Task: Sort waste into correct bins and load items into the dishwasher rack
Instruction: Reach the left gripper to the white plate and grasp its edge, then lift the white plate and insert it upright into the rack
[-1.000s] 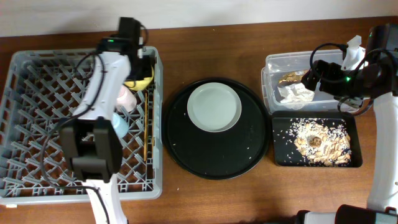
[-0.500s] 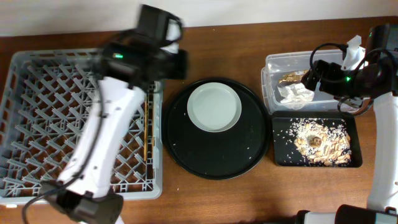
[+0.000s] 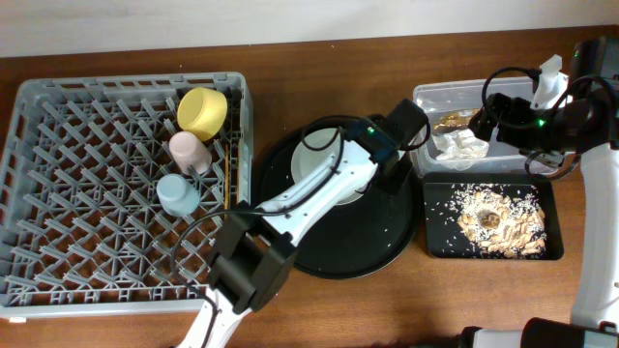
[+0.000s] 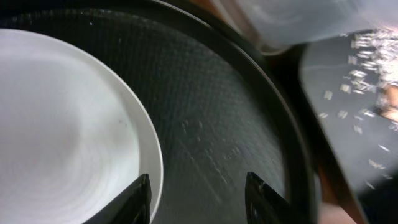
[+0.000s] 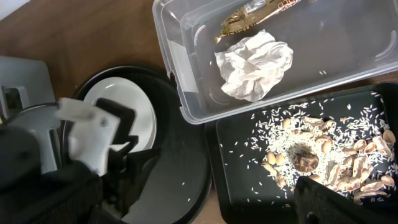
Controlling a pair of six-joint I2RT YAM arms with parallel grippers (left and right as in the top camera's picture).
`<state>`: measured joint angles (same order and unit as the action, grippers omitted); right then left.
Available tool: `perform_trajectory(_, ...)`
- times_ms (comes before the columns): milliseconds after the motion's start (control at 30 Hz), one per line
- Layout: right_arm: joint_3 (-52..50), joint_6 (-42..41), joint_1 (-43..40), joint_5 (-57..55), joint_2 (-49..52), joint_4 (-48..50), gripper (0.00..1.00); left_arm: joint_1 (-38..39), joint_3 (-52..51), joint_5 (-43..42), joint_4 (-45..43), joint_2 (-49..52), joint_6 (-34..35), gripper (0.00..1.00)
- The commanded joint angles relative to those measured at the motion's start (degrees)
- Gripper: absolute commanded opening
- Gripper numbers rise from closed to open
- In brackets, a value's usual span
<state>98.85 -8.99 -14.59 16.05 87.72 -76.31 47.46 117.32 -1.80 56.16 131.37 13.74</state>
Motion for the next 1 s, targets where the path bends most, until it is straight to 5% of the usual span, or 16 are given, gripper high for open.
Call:
perform_trajectory(0,0.7,-0.3,-0.2,-0.3,0.0,0.0,0.99,0.7,-0.1,3.1,-1.5,4.0,1.9,0.47)
perform_trajectory(233,0.7,-0.3,-0.2,-0.3,0.0,0.0,0.99,0.9,-0.1,9.6,-1.7,9.7,2.8,0.45)
perform_trajectory(467,0.7,-0.3,-0.2,-0.3,0.0,0.0,0.99,1.1,0.5,9.8,-1.0,11.4,3.3,0.0)
perform_trajectory(567,0.7,-0.3,-0.2,-0.3,0.0,0.0,0.99,1.1,3.9,12.1,1.7,10.6,3.4,0.0)
perform_trajectory(767,0.7,-0.3,-0.2,-0.3,0.0,0.0,0.99,-0.6,23.8,11.8,23.1,1.2,1.7,0.0)
perform_trajectory(967,0.7,-0.3,-0.2,-0.2,0.0,0.0,0.99,-10.4,32.2,-4.6,33.5,-9.4,-4.9,0.0)
